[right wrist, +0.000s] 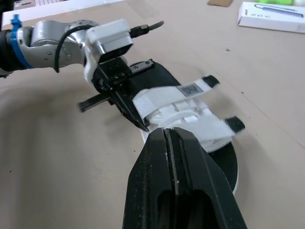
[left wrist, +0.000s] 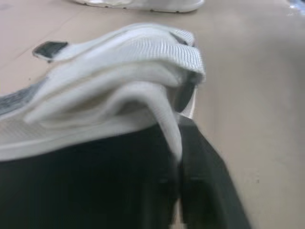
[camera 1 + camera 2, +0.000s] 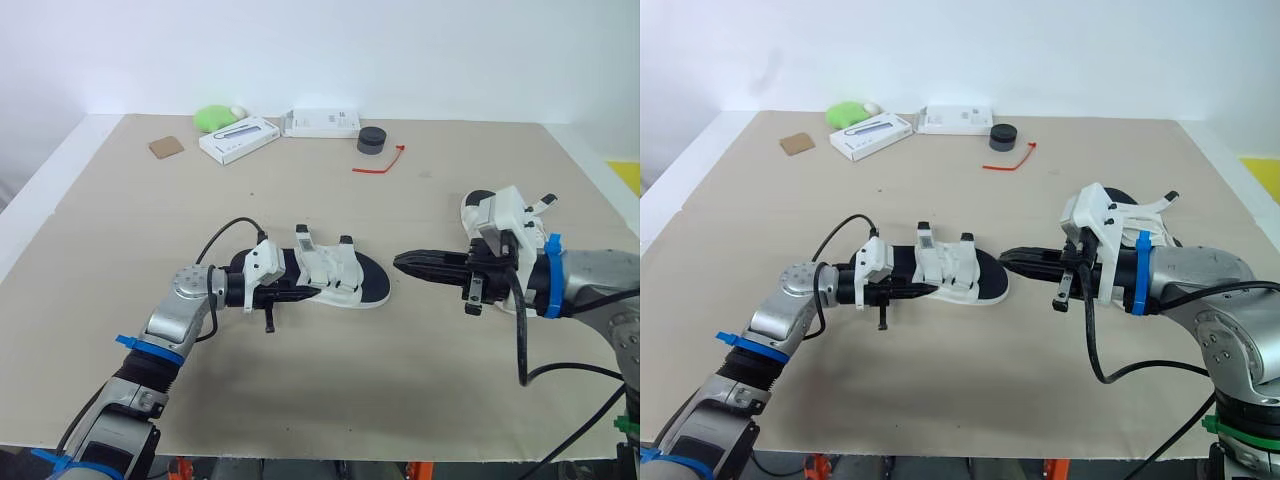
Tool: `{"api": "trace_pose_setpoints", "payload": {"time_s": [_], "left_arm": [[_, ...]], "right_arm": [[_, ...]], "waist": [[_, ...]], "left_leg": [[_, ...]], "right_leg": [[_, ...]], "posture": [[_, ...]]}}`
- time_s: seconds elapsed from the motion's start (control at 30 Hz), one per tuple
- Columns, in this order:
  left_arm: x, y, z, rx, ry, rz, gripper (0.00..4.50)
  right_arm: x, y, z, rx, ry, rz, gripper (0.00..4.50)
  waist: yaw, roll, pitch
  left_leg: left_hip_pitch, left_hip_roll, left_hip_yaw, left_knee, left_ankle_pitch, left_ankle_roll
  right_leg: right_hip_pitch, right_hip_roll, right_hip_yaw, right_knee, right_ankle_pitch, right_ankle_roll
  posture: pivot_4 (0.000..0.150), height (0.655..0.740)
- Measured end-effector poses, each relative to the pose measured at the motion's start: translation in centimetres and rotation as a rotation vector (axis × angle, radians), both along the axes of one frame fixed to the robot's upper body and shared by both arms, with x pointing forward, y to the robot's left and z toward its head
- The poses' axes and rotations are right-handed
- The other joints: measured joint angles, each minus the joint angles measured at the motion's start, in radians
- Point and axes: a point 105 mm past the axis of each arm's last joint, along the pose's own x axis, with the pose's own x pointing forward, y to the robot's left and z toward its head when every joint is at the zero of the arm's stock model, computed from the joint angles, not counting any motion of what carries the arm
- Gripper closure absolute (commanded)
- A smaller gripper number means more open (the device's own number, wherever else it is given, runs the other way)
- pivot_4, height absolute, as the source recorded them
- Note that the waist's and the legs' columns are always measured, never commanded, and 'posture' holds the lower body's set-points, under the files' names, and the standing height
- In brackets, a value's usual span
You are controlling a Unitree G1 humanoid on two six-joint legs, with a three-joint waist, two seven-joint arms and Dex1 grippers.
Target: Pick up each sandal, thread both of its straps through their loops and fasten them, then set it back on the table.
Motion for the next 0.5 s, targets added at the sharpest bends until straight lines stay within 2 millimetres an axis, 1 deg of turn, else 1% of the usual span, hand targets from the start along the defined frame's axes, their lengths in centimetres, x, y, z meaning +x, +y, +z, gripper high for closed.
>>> {"api": "trace_pose_setpoints", "payload": {"time_s": [0.1,0.17,0.23,0.3,0.37,0.4,0.5], "left_arm": [[0.1,0.2,0.1,-0.019,0.038,0.022,4.44],[0.6,0.4,0.1,-0.028,0.06,0.069,4.44],[1.5,0.7,0.2,-0.038,0.07,0.151,4.44],[2.8,1.4,0.4,-0.051,0.068,0.258,4.44],[4.6,3.1,0.8,-0.068,0.059,0.433,4.44],[5.2,3.8,0.9,-0.071,0.059,0.491,4.44],[6.8,7.7,1.4,-0.054,0.022,0.748,4.44]], "right_arm": [[-0.1,0.0,0.1,0.013,0.002,0.001,4.5],[-0.2,0.0,0.1,0.021,-0.001,0.002,4.5],[-0.3,0.0,0.0,0.029,-0.011,0.004,4.5],[-0.3,-0.1,-0.2,0.033,-0.014,0.003,4.5],[-0.3,0.2,-0.6,0.033,-0.024,0.006,4.5],[-0.2,0.3,-0.7,0.034,-0.026,0.01,4.5],[-0.1,0.9,-1.3,0.034,-0.033,0.027,4.5]], "waist": [[-0.001,0.0,0.0],[-0.002,0.0,0.0],[-0.003,0.0,0.0],[-0.005,0.0,0.0],[-0.012,0.0,0.0],[-0.014,0.0,0.0],[-0.034,0.0,0.0]], "left_leg": [[0.0,0.0,0.0,0.0,0.0,0.0],[0.0,0.0,0.0,0.0,0.0,0.0],[0.001,0.0,0.0,0.0,0.001,0.002],[0.002,0.0,0.0,0.0,0.002,0.004],[0.003,0.0,0.0,0.0,0.004,0.006],[0.003,0.0,0.0,0.0,0.005,0.007],[0.004,0.001,0.001,0.0,0.006,0.008]], "right_leg": [[0.0,0.0,0.0,0.0,0.0,0.0],[0.0,0.0,0.0,0.0,0.0,0.0],[0.0,0.0,0.0,0.0,0.001,0.0],[0.001,0.0,0.0,0.0,0.003,0.0],[0.001,0.001,0.0,0.0,0.005,0.0],[0.001,0.001,0.0,0.0,0.006,0.0],[0.001,0.001,0.001,0.0,0.008,0.0]], "posture": [[0.15,0.74],[0.15,0.74],[0.15,0.74],[0.15,0.74],[0.15,0.74],[0.15,0.74],[0.15,0.74]]}}
